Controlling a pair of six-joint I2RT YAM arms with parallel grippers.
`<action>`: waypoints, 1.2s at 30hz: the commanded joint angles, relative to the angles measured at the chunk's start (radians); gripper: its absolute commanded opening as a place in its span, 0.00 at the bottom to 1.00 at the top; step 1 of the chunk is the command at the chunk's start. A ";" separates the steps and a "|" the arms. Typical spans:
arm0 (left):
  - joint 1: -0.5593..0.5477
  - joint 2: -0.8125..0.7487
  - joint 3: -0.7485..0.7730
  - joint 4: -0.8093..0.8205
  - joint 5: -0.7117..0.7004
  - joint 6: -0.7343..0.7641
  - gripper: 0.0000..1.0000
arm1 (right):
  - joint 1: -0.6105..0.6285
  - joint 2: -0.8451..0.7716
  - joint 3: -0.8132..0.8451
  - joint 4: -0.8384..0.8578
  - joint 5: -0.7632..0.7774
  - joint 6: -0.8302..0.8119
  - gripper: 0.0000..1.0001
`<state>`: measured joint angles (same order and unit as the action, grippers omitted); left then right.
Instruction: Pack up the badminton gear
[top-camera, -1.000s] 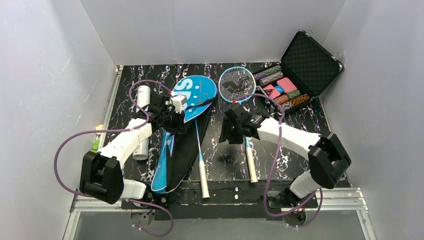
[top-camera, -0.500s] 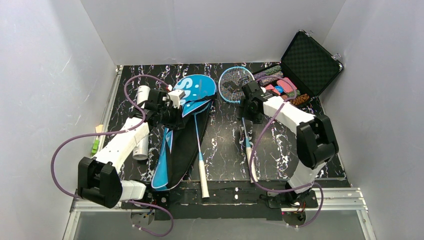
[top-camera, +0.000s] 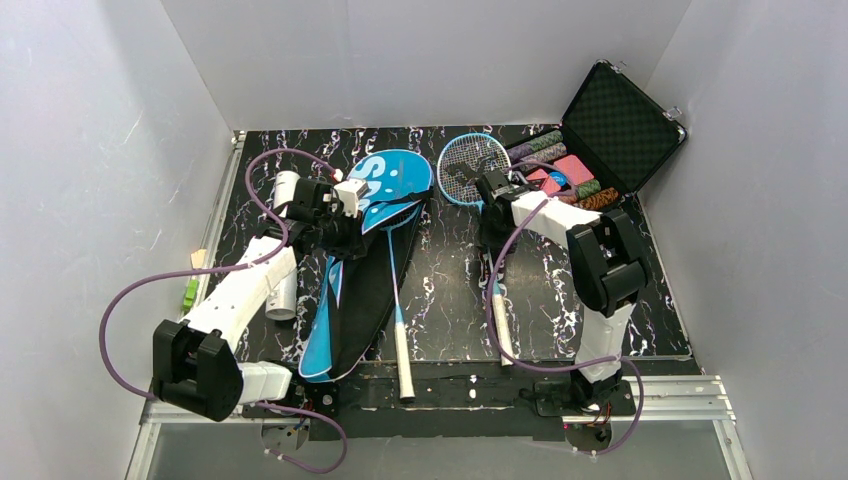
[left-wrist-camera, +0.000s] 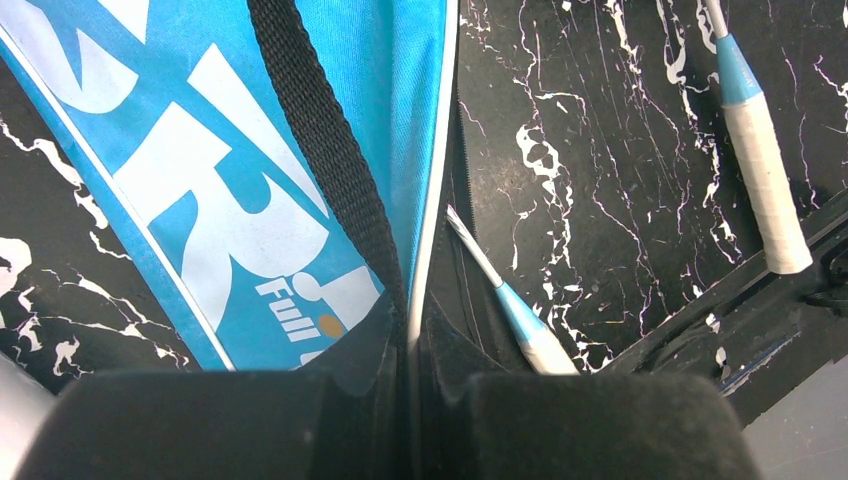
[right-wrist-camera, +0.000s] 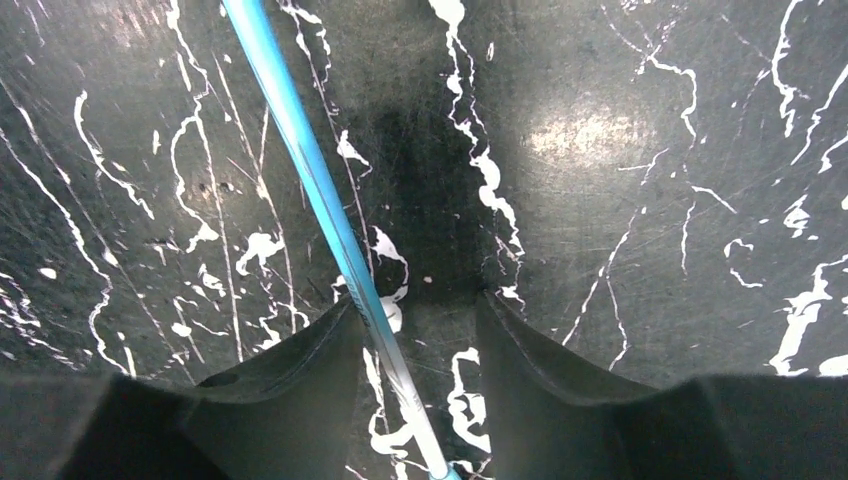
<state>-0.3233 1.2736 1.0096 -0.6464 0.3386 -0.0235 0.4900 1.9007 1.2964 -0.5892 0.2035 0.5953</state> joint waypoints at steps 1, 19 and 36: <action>-0.001 -0.057 0.018 0.016 0.004 0.018 0.00 | 0.001 -0.015 -0.041 0.080 -0.017 0.000 0.43; -0.001 -0.039 0.022 0.022 -0.004 0.014 0.00 | 0.198 -0.435 -0.125 -0.131 0.083 0.056 0.01; -0.001 -0.017 0.045 0.022 -0.012 0.000 0.00 | 0.754 -0.700 -0.345 -0.338 -0.137 0.370 0.01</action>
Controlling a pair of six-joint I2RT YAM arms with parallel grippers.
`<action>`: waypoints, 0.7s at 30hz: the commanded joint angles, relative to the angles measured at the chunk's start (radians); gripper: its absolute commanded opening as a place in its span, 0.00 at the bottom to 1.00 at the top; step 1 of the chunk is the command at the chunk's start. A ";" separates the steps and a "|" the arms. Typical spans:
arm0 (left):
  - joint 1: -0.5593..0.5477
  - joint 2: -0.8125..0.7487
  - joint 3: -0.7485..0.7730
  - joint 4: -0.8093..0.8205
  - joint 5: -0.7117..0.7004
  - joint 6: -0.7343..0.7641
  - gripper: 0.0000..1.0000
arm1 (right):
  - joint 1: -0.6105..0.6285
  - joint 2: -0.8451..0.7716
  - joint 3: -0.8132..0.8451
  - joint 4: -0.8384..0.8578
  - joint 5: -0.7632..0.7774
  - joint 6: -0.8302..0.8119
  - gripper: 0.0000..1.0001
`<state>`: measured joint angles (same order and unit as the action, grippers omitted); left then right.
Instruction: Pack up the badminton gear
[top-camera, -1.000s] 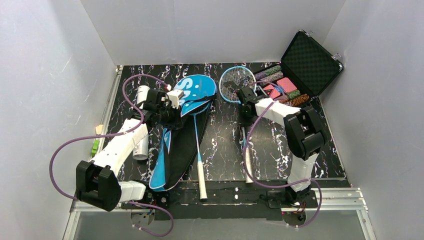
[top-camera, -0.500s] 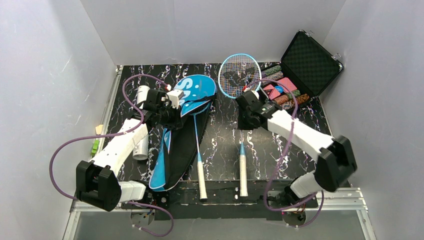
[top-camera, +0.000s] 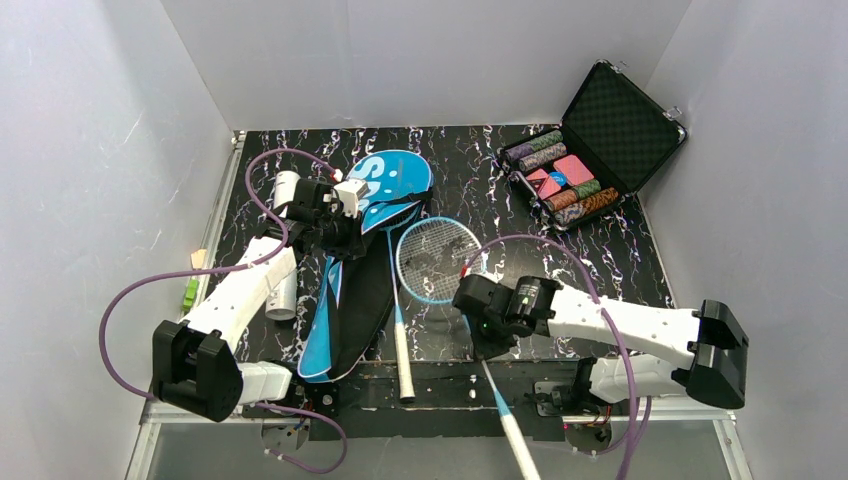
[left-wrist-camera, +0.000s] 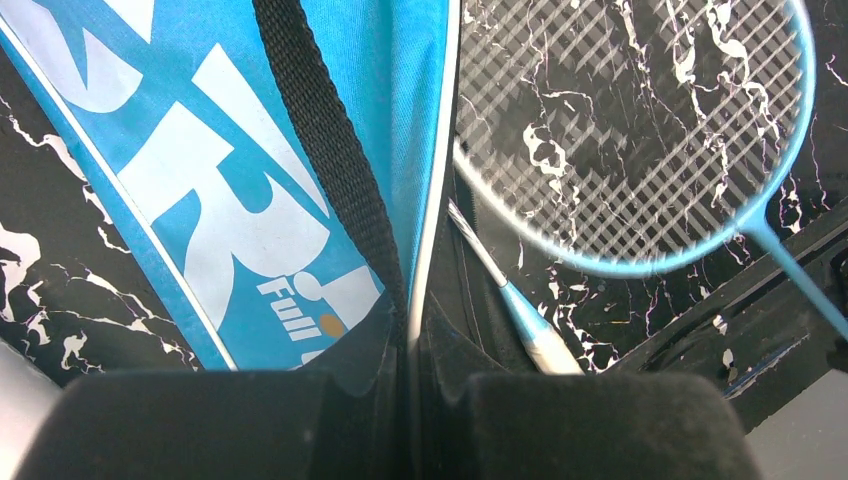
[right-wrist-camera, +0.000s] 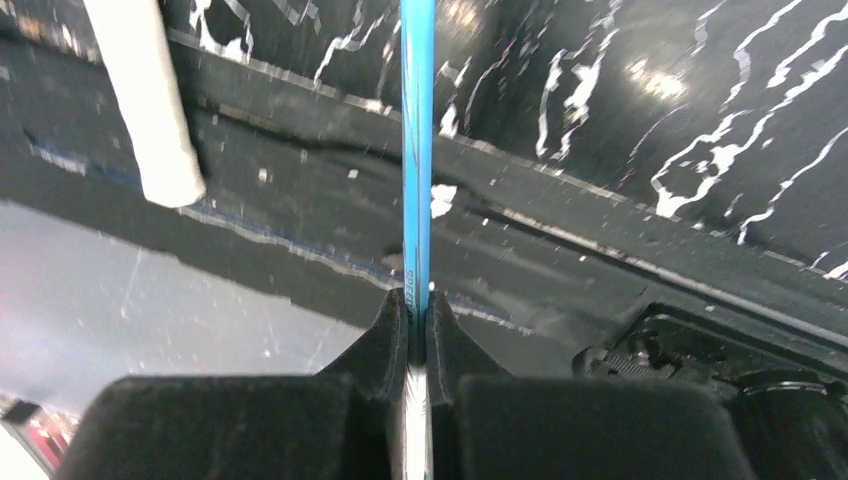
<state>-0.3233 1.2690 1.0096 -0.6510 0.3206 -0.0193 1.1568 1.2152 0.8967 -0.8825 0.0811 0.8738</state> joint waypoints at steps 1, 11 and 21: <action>-0.001 -0.012 0.048 0.028 0.005 -0.005 0.00 | 0.110 -0.003 0.081 -0.054 -0.010 0.098 0.01; -0.002 -0.009 0.051 0.021 0.011 -0.006 0.00 | 0.179 0.165 0.199 0.028 -0.016 0.075 0.01; -0.001 -0.020 0.061 0.004 0.027 -0.010 0.00 | 0.099 0.440 0.404 0.154 0.037 -0.050 0.01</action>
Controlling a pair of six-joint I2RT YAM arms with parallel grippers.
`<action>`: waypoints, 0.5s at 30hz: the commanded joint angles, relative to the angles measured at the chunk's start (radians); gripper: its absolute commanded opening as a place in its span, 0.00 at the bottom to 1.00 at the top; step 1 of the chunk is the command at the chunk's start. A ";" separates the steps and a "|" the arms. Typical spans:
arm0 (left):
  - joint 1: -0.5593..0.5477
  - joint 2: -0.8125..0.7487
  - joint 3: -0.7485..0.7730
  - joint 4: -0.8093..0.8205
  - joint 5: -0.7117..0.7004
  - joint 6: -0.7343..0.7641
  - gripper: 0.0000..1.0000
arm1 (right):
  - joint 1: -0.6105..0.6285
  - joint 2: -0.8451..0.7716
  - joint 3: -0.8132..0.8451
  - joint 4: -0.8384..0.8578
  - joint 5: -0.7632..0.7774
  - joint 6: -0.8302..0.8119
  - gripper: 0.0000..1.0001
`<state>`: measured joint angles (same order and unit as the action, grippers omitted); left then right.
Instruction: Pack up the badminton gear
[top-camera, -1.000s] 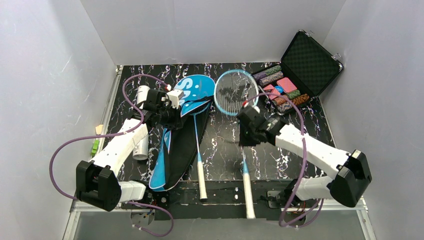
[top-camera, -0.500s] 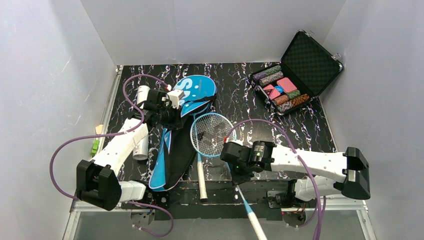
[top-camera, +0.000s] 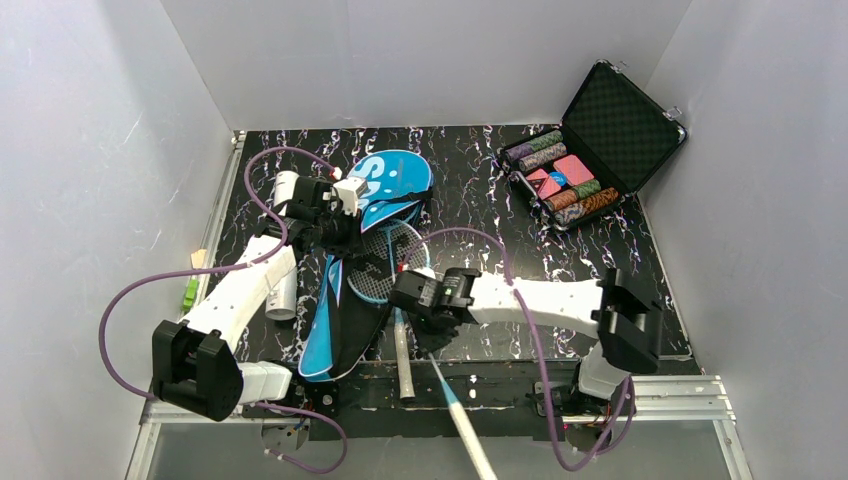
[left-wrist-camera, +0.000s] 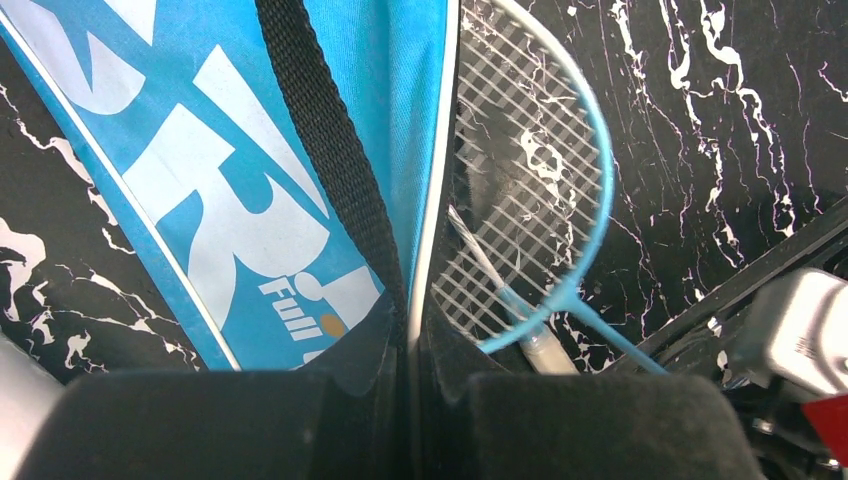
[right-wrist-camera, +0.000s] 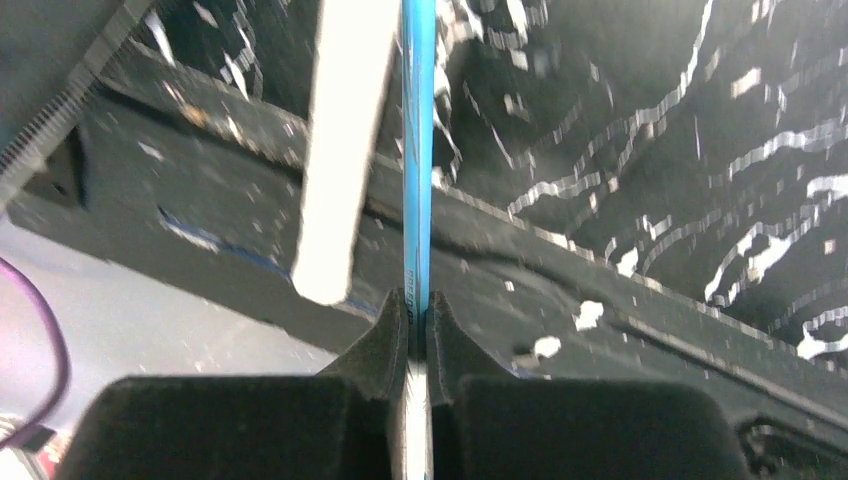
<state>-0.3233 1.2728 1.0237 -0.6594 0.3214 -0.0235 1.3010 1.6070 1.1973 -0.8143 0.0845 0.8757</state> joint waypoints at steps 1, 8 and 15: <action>-0.001 -0.023 0.048 0.010 0.028 -0.005 0.00 | -0.059 0.069 0.119 0.098 0.037 -0.057 0.01; 0.000 -0.020 0.066 -0.009 0.036 0.002 0.00 | -0.171 0.184 0.238 0.174 0.038 -0.073 0.01; -0.001 -0.024 0.067 -0.017 0.054 0.004 0.00 | -0.215 0.329 0.365 0.256 0.045 -0.110 0.01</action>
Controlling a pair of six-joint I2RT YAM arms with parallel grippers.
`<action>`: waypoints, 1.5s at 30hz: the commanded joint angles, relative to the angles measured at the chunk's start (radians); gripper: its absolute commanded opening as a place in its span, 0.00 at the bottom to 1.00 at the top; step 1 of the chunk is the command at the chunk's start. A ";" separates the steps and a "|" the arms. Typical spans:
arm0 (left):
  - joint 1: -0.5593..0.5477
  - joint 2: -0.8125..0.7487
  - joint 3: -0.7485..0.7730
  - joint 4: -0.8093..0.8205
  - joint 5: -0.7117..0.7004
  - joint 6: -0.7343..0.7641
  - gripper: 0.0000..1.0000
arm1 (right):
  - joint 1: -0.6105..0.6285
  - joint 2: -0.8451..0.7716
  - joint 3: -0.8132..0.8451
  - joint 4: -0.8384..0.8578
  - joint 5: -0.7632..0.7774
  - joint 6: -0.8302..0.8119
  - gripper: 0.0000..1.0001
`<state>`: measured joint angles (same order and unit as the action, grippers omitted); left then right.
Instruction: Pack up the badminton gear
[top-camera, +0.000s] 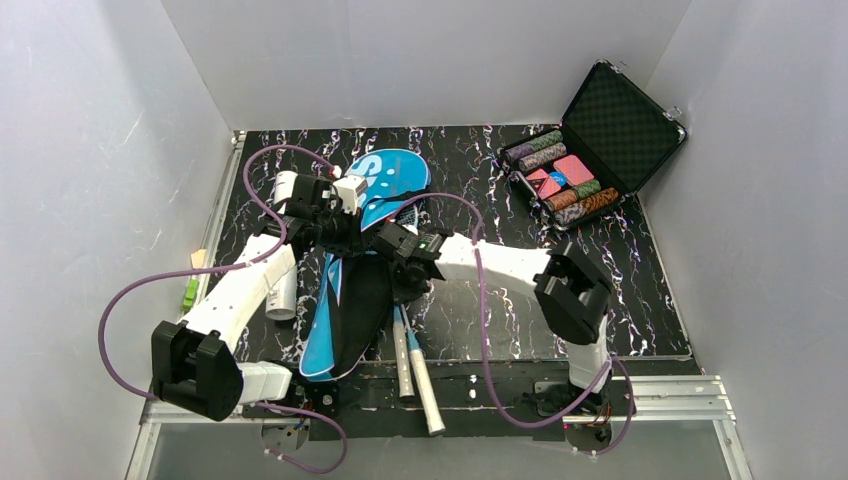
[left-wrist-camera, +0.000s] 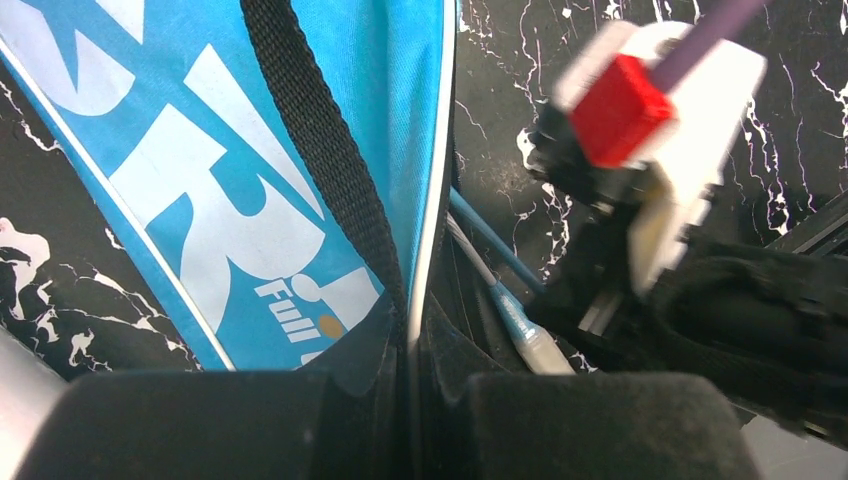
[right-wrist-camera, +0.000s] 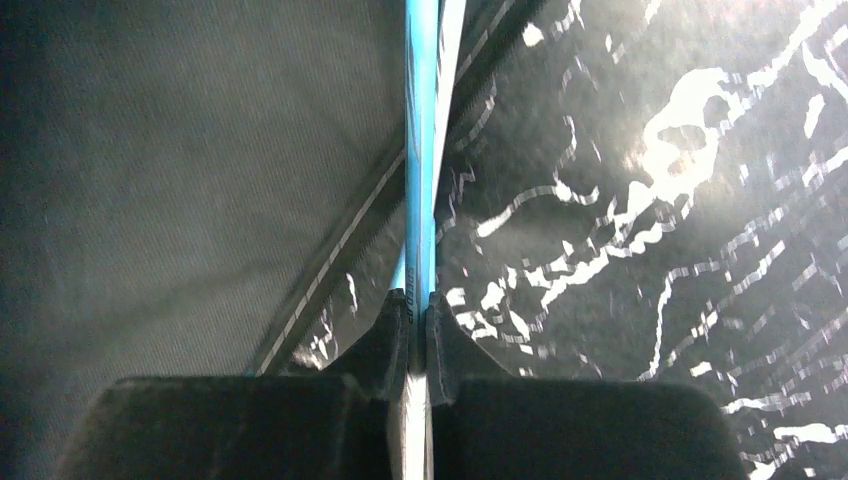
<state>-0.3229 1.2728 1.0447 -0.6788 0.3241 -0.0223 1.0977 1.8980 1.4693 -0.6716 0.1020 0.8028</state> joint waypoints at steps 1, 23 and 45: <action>-0.002 -0.024 0.047 0.000 0.055 0.003 0.00 | -0.019 0.049 0.098 0.129 0.031 -0.039 0.01; -0.022 -0.045 0.009 -0.003 0.120 -0.034 0.00 | -0.111 0.148 0.151 0.292 0.033 0.051 0.02; -0.022 -0.018 -0.001 -0.021 0.112 0.009 0.00 | -0.204 -0.094 -0.096 0.428 -0.189 0.027 0.53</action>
<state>-0.3367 1.2835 1.0527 -0.7021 0.3862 -0.0296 0.9371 1.9717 1.4635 -0.3645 -0.0372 0.8154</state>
